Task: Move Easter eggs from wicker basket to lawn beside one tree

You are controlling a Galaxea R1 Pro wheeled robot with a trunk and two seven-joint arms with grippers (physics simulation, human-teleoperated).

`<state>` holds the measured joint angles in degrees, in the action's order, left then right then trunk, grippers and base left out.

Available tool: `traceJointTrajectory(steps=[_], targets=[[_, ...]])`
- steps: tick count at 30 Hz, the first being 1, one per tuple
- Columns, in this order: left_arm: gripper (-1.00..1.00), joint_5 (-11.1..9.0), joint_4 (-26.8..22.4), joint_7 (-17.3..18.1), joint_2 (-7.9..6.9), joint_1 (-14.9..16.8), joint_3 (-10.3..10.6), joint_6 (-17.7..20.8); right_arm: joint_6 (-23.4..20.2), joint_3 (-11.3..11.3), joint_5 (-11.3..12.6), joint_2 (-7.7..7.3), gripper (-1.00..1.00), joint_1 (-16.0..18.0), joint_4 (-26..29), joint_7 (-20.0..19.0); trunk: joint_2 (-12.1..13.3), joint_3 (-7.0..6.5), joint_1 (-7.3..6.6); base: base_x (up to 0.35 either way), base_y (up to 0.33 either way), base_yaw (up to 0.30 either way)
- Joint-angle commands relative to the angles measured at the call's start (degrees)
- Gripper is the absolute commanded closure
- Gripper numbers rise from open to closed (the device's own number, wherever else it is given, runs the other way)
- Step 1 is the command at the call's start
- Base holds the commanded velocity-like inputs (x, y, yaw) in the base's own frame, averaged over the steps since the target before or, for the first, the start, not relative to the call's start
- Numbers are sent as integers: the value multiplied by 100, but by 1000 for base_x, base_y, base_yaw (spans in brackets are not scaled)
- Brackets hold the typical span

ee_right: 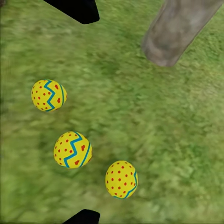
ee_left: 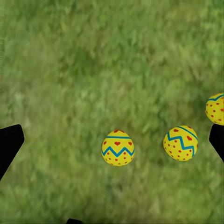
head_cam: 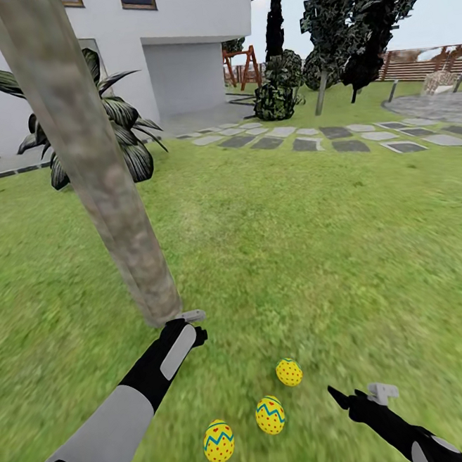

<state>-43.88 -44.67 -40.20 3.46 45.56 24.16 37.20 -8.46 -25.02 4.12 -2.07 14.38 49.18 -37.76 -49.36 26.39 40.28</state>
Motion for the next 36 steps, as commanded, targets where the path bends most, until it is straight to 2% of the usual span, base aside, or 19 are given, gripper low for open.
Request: traceJointTrajectory(steps=[1, 36], targets=[[-100, -60, -6, -58, -3, 5, 19, 1, -42, -13, 43, 1, -100, 4, 4, -30, 37, -12, -22, 0, 0, 0], [-100, -51, -6, -58, -3, 5, 19, -64, 11, 10, 45, -13, -100, 21, -172, -30, 1441, -641, -790, 0, 0, 0]])
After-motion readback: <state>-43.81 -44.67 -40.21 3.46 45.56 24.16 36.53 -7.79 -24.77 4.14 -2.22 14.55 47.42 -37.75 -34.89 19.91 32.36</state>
